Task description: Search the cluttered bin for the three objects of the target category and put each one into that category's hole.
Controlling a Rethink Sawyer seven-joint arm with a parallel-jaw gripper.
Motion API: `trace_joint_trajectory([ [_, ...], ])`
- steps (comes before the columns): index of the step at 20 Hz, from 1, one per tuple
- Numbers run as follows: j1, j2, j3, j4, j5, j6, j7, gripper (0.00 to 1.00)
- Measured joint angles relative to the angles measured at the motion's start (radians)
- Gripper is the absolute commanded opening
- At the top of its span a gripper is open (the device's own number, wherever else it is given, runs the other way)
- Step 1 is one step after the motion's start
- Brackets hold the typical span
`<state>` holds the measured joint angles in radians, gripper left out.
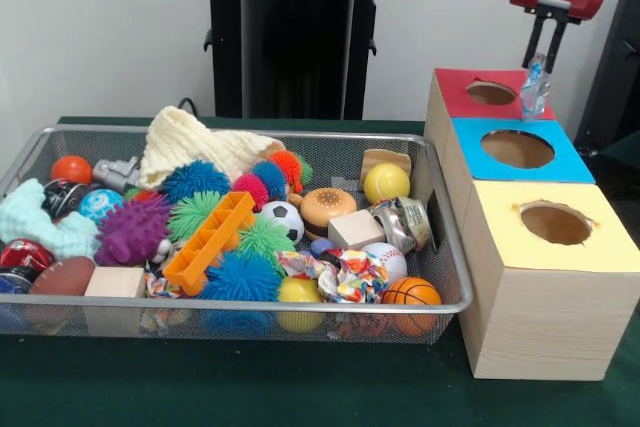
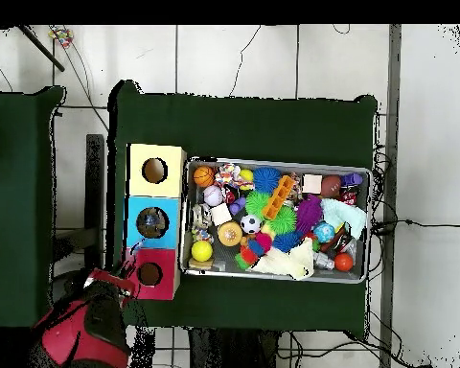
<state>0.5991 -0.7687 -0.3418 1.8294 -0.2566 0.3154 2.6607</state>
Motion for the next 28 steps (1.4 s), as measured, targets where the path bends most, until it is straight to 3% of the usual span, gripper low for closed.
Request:
trace_joint_trajectory([
  [9,0.009,0.024,0.000,0.000,0.077,-0.001,0.000,0.00],
  [23,-0.131,0.075,0.000,-0.021,0.083,-0.072,0.000,0.00],
  [28,-0.132,0.091,-0.005,-0.043,0.083,-0.072,0.000,0.00],
])
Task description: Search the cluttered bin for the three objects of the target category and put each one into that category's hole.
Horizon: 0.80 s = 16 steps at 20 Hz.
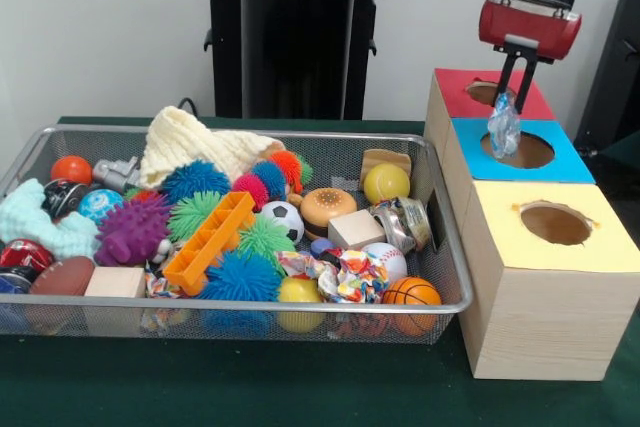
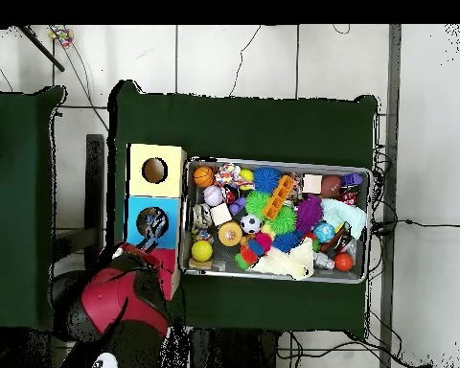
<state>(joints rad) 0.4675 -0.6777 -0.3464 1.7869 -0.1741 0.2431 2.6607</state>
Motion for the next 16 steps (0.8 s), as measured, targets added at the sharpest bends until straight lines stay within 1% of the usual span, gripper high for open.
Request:
trace_joint_trajectory([
  [6,0.027,0.028,-0.020,-0.042,0.005,0.015,0.000,0.00],
  [11,0.077,0.068,-0.048,-0.102,0.026,0.056,0.000,0.00],
  [16,0.090,0.078,-0.052,-0.124,0.045,0.074,0.000,0.00],
])
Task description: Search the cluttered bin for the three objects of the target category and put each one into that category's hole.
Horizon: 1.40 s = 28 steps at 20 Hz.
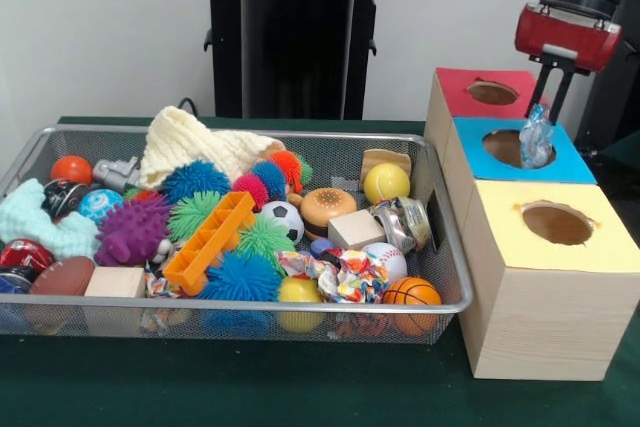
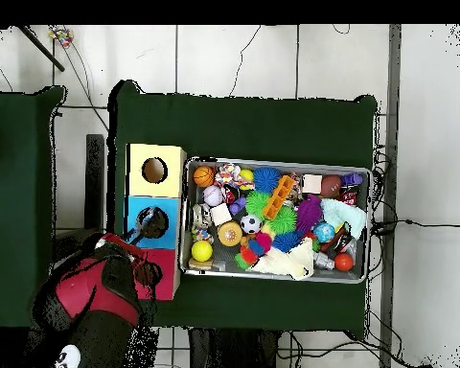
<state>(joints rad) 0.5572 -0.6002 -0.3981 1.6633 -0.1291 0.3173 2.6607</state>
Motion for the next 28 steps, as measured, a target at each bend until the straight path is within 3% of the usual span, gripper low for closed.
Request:
trace_joint_trajectory([
  [9,0.000,0.001,0.002,0.000,0.004,0.000,0.000,0.00],
  [10,0.000,0.001,0.002,0.000,0.004,0.000,0.000,1.00],
  [24,-0.048,-0.005,0.023,0.024,0.004,-0.006,0.000,1.00],
  [28,-0.090,-0.031,0.077,0.073,-0.002,-0.057,0.000,1.00],
])
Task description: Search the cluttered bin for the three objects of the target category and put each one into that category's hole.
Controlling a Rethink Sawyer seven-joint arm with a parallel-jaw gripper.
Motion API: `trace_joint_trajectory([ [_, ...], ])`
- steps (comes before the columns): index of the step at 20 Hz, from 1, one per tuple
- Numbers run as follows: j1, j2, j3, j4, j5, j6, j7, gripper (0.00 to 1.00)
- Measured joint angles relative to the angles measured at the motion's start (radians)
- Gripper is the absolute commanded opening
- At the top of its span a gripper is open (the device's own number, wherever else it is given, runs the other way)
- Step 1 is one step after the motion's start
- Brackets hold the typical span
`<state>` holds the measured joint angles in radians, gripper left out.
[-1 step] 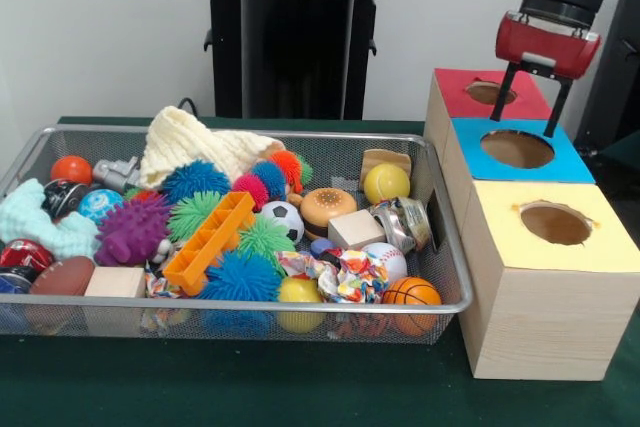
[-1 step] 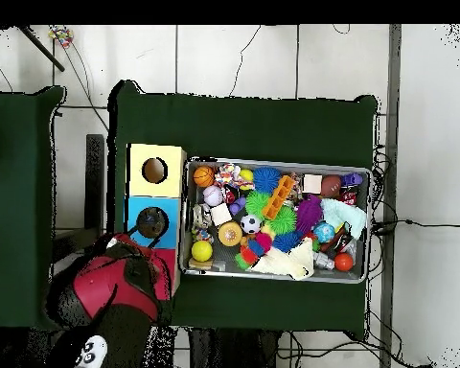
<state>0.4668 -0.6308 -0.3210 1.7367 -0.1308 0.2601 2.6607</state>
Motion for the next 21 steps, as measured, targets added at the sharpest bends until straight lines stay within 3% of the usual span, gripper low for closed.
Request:
trace_joint_trajectory([
  [5,-0.094,-0.078,0.130,0.125,-0.037,-0.105,0.000,1.00],
  [6,-0.142,-0.117,0.182,0.196,-0.076,-0.156,0.000,1.00],
  [8,-0.168,-0.135,0.205,0.232,-0.101,-0.179,0.000,1.00],
  [10,-0.233,-0.169,0.239,0.316,-0.183,-0.228,0.000,1.00],
  [15,-0.332,-0.227,0.256,0.424,-0.332,-0.334,0.000,1.00],
  [21,-0.509,-0.282,0.257,0.531,-0.430,-0.324,0.000,1.00],
])
